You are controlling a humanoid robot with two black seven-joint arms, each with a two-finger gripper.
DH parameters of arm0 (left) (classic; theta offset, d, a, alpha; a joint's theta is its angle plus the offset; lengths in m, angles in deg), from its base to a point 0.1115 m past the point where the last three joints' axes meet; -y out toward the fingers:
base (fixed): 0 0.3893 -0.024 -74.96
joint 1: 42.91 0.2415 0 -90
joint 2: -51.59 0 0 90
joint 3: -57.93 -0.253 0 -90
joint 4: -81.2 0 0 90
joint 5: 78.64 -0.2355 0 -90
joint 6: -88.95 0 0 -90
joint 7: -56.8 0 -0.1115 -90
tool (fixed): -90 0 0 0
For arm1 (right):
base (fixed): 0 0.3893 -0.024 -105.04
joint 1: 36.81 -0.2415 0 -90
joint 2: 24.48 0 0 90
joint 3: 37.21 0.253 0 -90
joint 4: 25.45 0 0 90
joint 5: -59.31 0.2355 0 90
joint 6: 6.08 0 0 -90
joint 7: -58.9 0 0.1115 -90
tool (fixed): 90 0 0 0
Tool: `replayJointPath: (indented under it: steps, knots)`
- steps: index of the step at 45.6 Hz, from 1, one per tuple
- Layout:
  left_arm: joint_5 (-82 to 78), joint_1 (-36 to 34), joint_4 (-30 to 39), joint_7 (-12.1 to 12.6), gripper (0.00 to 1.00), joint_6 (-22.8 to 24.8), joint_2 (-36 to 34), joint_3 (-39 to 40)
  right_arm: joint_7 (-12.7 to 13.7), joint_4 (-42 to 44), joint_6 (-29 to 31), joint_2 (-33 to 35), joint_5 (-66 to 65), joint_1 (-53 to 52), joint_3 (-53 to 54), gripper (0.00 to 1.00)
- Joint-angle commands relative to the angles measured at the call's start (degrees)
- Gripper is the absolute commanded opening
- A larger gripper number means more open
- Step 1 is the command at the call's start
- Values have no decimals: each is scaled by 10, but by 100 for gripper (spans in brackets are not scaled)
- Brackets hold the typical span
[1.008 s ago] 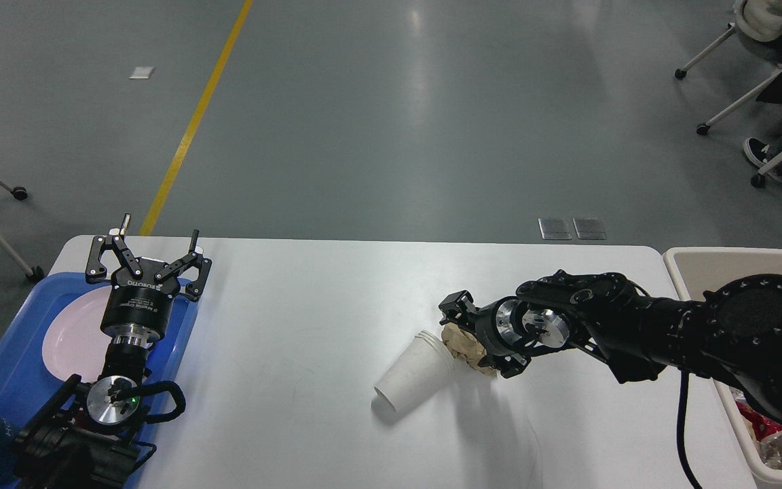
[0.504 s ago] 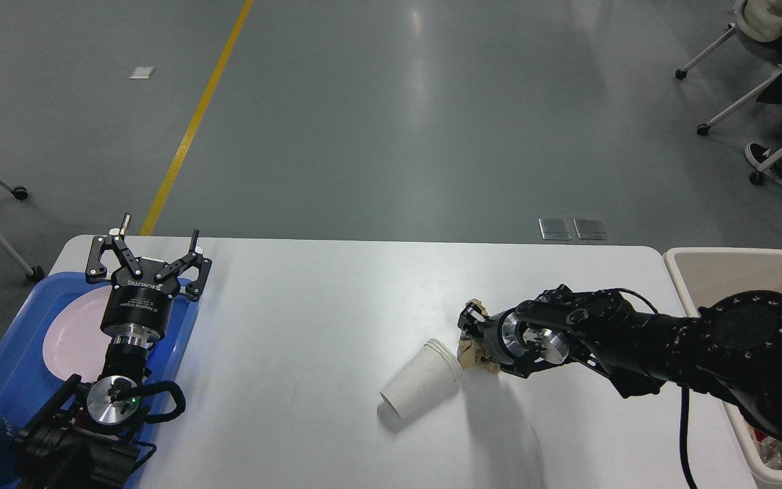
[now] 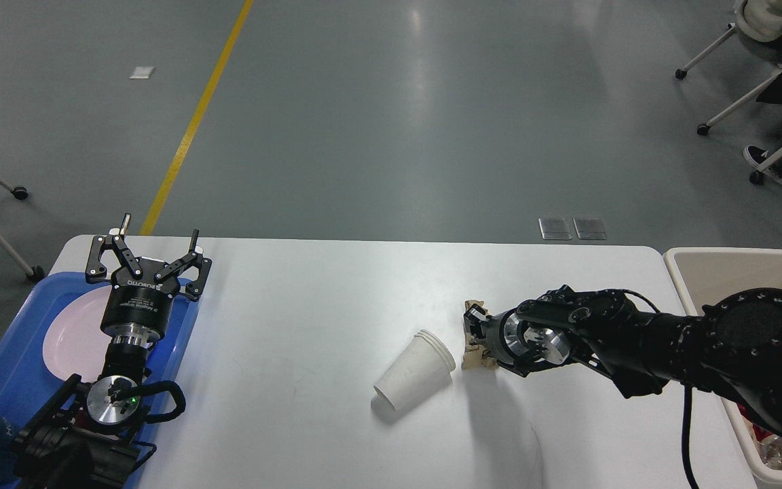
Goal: Tidy desktop
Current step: 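Grasp the crumpled brown paper with the right gripper, then carry the brown paper into the bin and release it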
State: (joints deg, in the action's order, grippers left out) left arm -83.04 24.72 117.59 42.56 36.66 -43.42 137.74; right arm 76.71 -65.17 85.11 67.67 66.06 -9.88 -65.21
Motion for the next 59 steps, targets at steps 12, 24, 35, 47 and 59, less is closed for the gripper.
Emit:
replayJointPath:
  steps: [12,24,35,47,59]
  knots:
    - [0,1,0,0,96,0,0,0,35,-172,7,86,-1,-143,-71,0]
    - [0,1,0,0,96,0,0,0,33,-401,57,130,13,-413,-255,0]
    - [0,1,0,0,96,0,0,0,-19,-505,237,143,14,-644,-415,0]
    - [0,1,0,0,96,0,0,0,-235,-520,370,102,-12,-718,-578,0]
    - [0,1,0,0,96,0,0,0,-242,-515,354,107,-18,-721,-618,0]
